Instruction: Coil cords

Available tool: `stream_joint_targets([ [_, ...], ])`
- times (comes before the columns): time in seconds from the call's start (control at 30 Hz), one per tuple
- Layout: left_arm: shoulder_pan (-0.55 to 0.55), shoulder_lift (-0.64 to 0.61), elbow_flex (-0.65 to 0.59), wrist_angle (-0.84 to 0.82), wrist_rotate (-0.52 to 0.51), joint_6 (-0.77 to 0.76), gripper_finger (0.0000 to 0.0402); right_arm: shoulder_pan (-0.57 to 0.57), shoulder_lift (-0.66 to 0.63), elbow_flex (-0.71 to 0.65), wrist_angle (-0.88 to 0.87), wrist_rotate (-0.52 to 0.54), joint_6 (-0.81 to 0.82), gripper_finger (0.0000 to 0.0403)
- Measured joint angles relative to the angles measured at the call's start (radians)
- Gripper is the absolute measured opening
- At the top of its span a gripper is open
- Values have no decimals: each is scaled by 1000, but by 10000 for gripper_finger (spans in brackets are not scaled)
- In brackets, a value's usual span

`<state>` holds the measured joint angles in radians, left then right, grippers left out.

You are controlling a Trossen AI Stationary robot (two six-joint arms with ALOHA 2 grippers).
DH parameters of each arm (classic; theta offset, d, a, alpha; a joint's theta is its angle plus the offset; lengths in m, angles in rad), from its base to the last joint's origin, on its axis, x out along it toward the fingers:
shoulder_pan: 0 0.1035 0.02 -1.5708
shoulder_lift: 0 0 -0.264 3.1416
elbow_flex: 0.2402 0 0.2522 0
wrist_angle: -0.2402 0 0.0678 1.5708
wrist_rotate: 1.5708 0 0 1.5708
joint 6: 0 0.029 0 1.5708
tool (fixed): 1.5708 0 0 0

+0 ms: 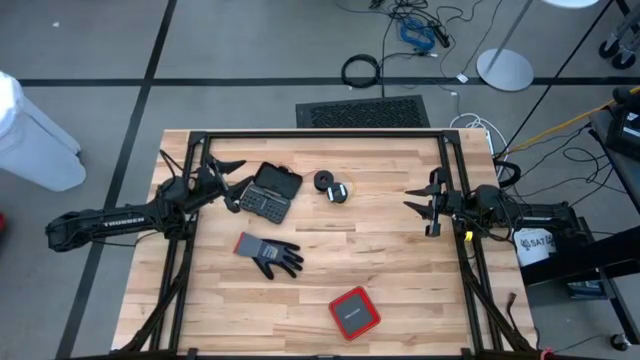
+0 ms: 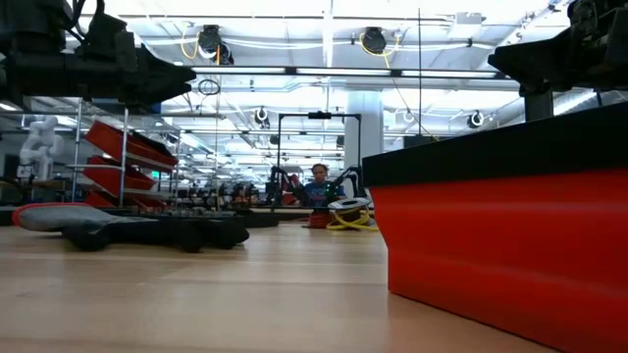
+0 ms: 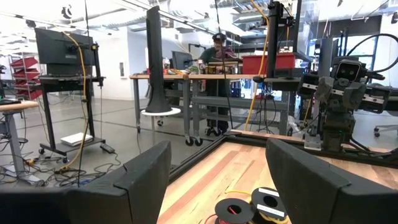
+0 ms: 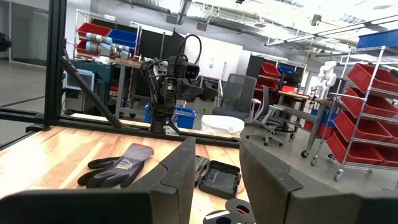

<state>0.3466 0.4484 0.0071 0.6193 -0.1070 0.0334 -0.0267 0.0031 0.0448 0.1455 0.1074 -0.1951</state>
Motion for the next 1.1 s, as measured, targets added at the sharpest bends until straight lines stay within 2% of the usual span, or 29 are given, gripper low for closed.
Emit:
stream_joint_targets([
  [0.3, 0, 0, 0, 29, 13, 0, 270, 0, 0, 0, 0, 0, 0, 114],
  [0.53, 0, 1, 0, 7, 161, -2, 270, 0, 0, 0, 0, 0, 0, 114],
  [0.73, 0, 2, 3, -10, 149, -80, 270, 0, 0, 0, 0, 0, 0, 114],
  [0.97, -5, 2, 133, 1, 259, -105, 270, 0, 0, 0, 0, 0, 0, 114],
  [1.1, -21, 3, 236, -8, 272, -82, 270, 0, 0, 0, 0, 0, 0, 114],
])
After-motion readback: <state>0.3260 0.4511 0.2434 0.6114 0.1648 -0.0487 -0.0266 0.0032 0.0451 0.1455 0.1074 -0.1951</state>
